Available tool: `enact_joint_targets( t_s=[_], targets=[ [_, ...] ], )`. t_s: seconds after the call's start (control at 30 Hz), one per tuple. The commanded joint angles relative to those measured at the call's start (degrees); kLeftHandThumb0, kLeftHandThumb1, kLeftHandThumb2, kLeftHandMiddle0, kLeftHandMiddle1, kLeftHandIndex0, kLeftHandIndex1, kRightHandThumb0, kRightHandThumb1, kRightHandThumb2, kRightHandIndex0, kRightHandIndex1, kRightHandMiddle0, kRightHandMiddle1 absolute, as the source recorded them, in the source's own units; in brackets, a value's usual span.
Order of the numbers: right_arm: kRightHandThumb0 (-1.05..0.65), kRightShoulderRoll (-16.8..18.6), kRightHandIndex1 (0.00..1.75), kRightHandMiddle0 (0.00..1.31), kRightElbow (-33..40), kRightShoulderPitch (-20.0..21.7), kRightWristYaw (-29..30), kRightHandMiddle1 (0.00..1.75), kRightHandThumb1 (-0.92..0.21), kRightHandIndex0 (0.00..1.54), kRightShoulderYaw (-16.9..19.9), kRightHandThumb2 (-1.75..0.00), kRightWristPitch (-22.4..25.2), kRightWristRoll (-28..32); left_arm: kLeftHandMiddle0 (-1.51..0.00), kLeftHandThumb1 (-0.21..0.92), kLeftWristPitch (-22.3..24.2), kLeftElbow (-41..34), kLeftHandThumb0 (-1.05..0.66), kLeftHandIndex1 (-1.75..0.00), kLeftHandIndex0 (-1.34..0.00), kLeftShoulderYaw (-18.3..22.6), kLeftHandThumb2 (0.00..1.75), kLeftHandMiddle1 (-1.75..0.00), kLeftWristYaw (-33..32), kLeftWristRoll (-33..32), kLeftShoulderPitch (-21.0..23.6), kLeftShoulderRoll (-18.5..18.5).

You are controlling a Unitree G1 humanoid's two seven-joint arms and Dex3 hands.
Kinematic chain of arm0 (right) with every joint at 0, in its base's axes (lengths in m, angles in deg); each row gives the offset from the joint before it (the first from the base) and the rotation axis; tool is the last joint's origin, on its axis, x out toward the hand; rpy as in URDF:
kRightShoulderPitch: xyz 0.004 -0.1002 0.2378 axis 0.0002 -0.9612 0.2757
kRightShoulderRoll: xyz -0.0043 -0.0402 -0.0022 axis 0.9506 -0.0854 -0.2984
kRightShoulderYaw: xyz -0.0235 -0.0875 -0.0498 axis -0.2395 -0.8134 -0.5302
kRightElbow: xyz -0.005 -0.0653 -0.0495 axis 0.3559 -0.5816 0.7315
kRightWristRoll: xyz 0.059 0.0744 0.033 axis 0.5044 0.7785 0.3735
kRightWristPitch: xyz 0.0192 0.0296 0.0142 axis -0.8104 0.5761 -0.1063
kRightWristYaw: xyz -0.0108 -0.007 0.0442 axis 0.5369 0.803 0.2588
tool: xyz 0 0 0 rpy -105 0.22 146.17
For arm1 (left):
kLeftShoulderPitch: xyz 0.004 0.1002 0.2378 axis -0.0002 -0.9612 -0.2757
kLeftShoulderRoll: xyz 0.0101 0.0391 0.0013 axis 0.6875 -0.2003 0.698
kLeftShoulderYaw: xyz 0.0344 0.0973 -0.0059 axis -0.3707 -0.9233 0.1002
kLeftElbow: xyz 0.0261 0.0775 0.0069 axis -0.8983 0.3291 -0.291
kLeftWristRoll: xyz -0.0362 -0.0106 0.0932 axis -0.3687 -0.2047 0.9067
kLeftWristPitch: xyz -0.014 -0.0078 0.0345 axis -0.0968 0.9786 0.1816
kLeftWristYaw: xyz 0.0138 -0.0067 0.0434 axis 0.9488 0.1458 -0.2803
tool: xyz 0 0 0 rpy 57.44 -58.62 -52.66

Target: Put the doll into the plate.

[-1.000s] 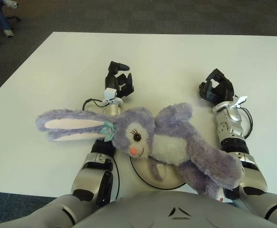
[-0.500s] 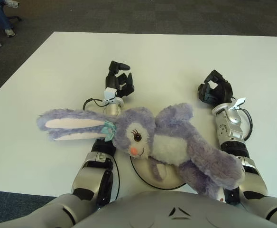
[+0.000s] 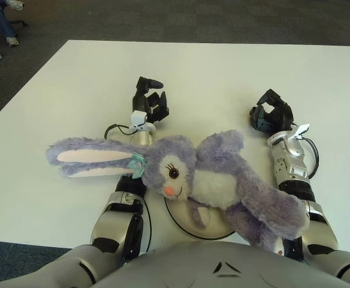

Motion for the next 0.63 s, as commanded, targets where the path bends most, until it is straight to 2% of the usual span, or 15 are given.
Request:
enact_joint_targets(
  t_s=[0.0,0.6],
  targets=[
    [-0.49,0.73,1.75,0.63,-0.51,-1.72,0.33,1.75,-0.3,1.26,-0.06,-1.34,1.64,0.14,-1.01,0.63,-0.46,2.49,-0.39,-1.75,-0.38,0.31,0.92,-1.75,-0.37,0.65,-3.16,0.29],
    [-0.48,1.66,1.75,0.6,3.96,-3.66,0.73,1.75,-0.33,1.25,-0.63,-1.3,2.62,0.11,-1.01,0.63,0.22,1.46,-0.39,-1.75,-0.38,0.12,0.92,-1.75,-0.67,0.82,-3.39,0.2]
  ],
)
